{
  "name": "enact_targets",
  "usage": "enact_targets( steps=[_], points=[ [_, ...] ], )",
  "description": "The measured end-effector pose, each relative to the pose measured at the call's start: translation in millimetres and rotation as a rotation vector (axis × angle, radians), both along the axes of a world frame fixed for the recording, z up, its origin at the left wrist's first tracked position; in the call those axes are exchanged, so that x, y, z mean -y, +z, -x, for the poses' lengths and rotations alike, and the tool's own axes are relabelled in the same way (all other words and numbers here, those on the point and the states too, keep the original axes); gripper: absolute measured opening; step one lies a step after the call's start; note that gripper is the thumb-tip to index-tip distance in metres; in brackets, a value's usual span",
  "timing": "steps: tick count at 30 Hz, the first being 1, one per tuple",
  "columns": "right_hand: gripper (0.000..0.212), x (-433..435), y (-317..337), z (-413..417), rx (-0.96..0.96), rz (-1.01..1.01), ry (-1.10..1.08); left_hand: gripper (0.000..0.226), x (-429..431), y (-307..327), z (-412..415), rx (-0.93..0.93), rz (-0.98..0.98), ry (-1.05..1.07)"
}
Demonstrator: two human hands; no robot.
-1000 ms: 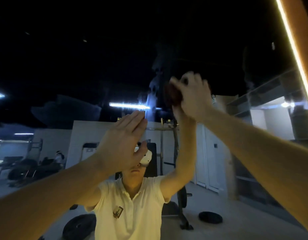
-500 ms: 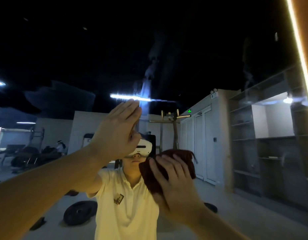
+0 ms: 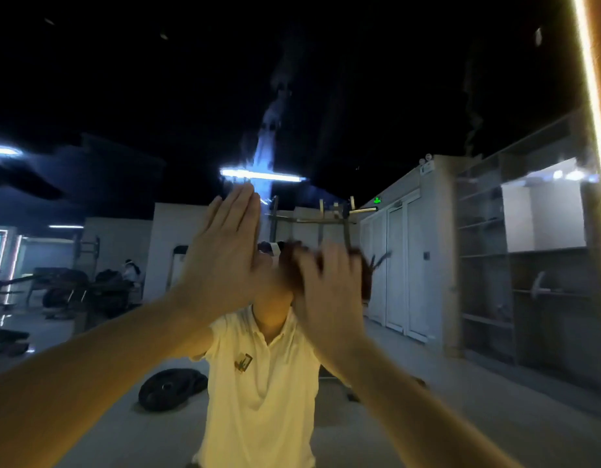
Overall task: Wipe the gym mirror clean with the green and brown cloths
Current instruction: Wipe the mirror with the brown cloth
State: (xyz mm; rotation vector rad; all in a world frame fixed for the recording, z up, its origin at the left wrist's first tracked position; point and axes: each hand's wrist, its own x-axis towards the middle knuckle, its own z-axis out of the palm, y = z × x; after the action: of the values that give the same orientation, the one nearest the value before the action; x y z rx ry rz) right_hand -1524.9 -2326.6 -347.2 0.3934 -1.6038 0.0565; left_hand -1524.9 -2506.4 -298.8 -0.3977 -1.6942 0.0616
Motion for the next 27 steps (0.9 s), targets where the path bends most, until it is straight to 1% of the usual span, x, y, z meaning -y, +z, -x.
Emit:
enact_targets(
  steps=[2,3,4,5,6,7,8,9,10,12,13,14,15,16,17,18,20,21,22,23,24,25,26,27],
  points=[
    [0.072,-20,-64,-22,0.093,-0.251,0.025,0.084,-11,-20,0,0.022,0.023,-0.014],
    [0.071,-36,-80,-25,0.159,-0.386,-0.009,0.083,-15,-28,1,0.036,0.053,-0.006],
    [0.067,-52,-82,-26,0.246,-0.521,-0.058,0.081,-19,-35,3,0.046,0.080,0.008],
    [0.056,-68,-74,-25,0.316,-0.599,-0.058,0.080,-21,-41,4,0.052,0.091,0.019],
    [0.035,-82,-55,-23,0.315,-0.610,-0.057,0.079,-23,-44,7,0.061,0.088,0.017],
    [0.026,-97,-30,-18,0.272,-0.528,-0.052,0.079,-25,-46,9,0.069,0.081,0.008],
    [0.036,-112,-2,-11,0.151,-0.407,-0.044,0.080,-27,-47,11,0.068,0.072,0.001],
    [0.040,-125,31,-10,0.046,-0.246,-0.077,0.080,-29,-48,13,0.061,0.062,0.000],
    [0.039,-137,63,-9,-0.038,-0.083,-0.128,0.079,-31,-49,16,0.052,0.057,0.001],
    [0.043,-153,110,-1,-0.094,0.284,-0.169,0.079,-32,-52,19,0.039,0.049,-0.004],
    [0.046,-153,126,4,-0.112,0.462,-0.127,0.079,-33,-52,19,0.032,0.044,-0.010],
    [0.049,-141,130,7,-0.106,0.587,-0.102,0.079,-33,-52,20,0.028,0.037,-0.015],
    [0.053,-122,123,11,-0.079,0.647,-0.104,0.078,-33,-52,21,0.027,0.033,-0.022],
    [0.058,-97,108,11,-0.057,0.643,-0.096,0.078,-34,-53,21,0.026,0.029,-0.032],
    [0.062,-74,84,10,-0.039,0.545,-0.073,0.078,-34,-53,21,0.024,0.027,-0.045],
    [0.064,-51,55,4,-0.002,0.406,-0.041,0.078,-34,-53,21,0.025,0.027,-0.056],
    [0.065,-24,-11,1,0.076,0.078,0.044,0.080,-32,-53,18,0.033,0.045,-0.052],
    [0.064,-25,-35,0,0.109,-0.081,0.041,0.083,-29,-54,17,0.034,0.069,-0.038],
    [0.061,-36,-46,-1,0.148,-0.247,0.022,0.086,-26,-56,16,0.035,0.092,-0.022],
    [0.053,-56,-42,-1,0.138,-0.402,0.016,0.088,-23,-58,15,0.038,0.109,-0.010],
    [0.036,-77,-29,-7,0.090,-0.475,-0.018,0.088,-21,-60,14,0.043,0.116,0.000],
    [0.018,-102,-12,-15,0.097,-0.419,-0.011,0.087,-20,-62,14,0.050,0.117,0.007],
    [0.030,-132,5,-17,0.019,-0.311,-0.111,0.087,-19,-62,15,0.055,0.113,0.012],
    [0.039,-165,22,-21,0.012,-0.148,-0.163,0.086,-20,-63,15,0.055,0.106,0.014]
  ],
)
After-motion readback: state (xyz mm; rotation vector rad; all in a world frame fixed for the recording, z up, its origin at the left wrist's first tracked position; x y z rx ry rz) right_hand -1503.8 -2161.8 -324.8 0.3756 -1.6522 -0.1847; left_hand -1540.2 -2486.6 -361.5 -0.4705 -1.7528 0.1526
